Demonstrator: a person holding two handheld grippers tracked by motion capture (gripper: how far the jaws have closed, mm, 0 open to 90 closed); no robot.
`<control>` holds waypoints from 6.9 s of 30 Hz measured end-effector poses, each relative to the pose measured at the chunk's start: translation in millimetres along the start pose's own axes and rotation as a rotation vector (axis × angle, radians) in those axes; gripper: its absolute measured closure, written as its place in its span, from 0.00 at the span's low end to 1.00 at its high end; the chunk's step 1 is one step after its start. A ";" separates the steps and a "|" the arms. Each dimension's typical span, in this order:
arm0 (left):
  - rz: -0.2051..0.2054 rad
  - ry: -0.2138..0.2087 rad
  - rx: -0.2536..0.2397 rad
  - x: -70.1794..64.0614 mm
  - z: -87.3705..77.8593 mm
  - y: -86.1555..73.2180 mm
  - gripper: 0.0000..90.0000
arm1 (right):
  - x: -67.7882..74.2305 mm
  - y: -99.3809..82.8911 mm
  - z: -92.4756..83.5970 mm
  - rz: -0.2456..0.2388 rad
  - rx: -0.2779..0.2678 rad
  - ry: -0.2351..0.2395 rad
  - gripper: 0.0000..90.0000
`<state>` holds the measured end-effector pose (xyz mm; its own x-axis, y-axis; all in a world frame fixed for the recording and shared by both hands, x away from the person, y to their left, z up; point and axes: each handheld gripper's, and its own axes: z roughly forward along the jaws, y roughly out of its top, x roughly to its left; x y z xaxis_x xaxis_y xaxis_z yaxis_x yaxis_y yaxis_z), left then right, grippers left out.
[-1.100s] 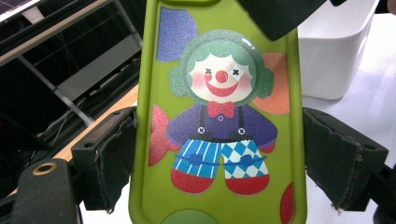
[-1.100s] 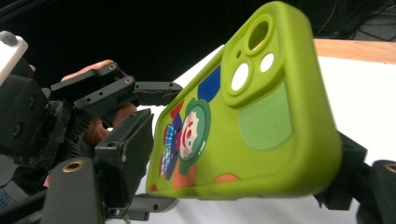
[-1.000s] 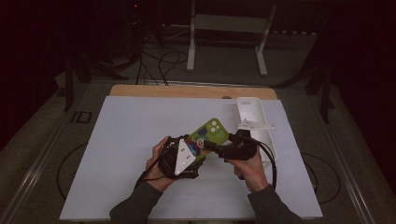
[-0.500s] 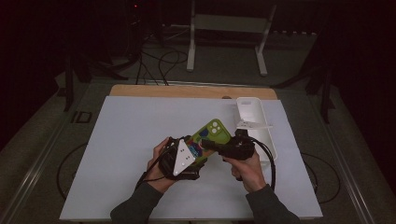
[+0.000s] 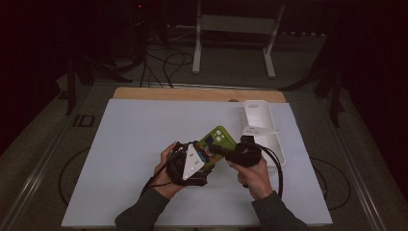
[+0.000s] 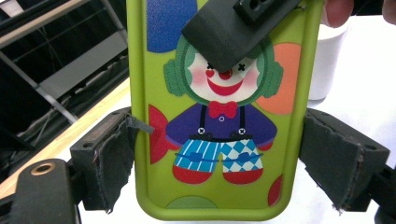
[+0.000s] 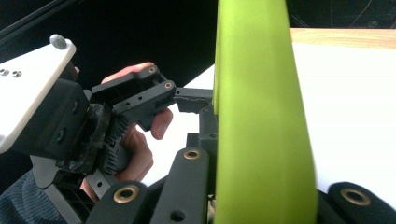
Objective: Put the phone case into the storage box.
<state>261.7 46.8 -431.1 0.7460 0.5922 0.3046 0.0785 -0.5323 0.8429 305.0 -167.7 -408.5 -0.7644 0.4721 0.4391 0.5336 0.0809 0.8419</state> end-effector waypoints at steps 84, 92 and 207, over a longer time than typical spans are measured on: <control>-0.234 -0.601 0.005 33.1 -3.4 -22.6 0.69 | 23.3 8.2 -10.3 -0.329 0.211 0.161 0.98; -0.230 -0.650 0.004 32.4 -4.6 -25.8 0.81 | 22.7 9.3 -11.7 -0.342 0.206 0.182 0.98; -0.314 -0.129 -0.064 3.9 0.4 -29.8 0.96 | 32.8 25.2 -3.0 -0.111 -0.170 -0.222 0.09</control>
<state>262.5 64.7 -455.2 0.7698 0.6377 -0.0297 0.2791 -0.2945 0.9140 292.3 -152.8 -371.9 -0.7067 0.6505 0.2782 0.3687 0.0030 0.9296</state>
